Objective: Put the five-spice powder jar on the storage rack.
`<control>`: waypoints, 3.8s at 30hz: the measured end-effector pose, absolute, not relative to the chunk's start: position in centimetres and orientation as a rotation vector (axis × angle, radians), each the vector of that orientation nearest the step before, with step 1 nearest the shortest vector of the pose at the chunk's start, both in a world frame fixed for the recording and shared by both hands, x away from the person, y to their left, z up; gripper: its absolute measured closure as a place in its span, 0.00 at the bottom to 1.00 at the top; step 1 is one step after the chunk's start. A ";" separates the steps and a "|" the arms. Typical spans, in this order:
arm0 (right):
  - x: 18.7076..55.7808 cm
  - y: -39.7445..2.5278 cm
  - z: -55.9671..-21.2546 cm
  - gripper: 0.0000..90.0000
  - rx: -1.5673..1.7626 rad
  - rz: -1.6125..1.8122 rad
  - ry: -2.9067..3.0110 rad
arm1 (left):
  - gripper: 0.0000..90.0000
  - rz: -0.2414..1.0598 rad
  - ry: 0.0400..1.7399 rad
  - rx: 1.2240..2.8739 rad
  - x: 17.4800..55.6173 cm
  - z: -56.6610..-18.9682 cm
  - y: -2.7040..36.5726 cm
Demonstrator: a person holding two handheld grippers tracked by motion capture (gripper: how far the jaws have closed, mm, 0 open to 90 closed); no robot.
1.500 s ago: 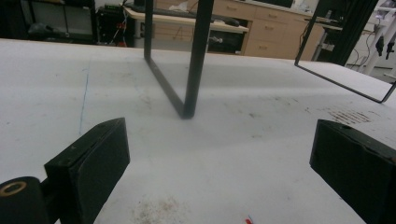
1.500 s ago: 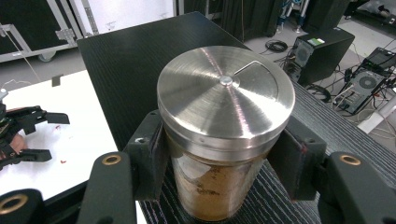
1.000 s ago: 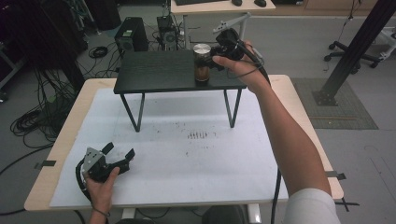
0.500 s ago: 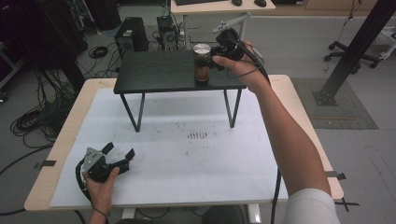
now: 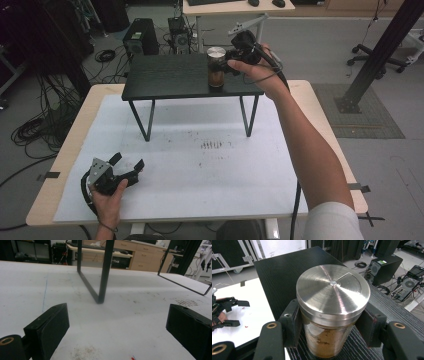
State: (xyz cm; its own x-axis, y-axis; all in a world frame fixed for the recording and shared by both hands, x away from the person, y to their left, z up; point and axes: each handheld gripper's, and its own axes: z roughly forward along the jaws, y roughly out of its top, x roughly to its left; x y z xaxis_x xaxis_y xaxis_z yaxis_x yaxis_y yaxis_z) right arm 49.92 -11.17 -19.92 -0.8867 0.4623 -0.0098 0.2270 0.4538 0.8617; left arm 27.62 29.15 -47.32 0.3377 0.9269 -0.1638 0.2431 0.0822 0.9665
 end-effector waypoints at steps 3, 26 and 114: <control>49.9 -11.2 -19.9 0.48 0.596 1.404 2.463 | 0.06 0.732 1.147 1.426 27.6 -47.3 29.1; 50.0 -11.1 -20.0 0.48 0.594 1.406 2.462 | 0.06 0.730 1.147 1.424 27.6 -47.3 29.2; 46.2 -16.0 -20.0 0.24 0.722 1.455 2.361 | 0.06 0.734 1.145 1.433 27.6 -47.3 29.1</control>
State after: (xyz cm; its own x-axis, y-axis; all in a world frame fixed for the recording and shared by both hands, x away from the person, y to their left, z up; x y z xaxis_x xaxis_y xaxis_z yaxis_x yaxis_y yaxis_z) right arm 46.23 -16.04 -20.04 -0.8376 0.5456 0.0264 0.2689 0.3697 0.8894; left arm 27.63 29.12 -47.32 0.3394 0.9275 -0.1567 0.2444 0.0739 0.9668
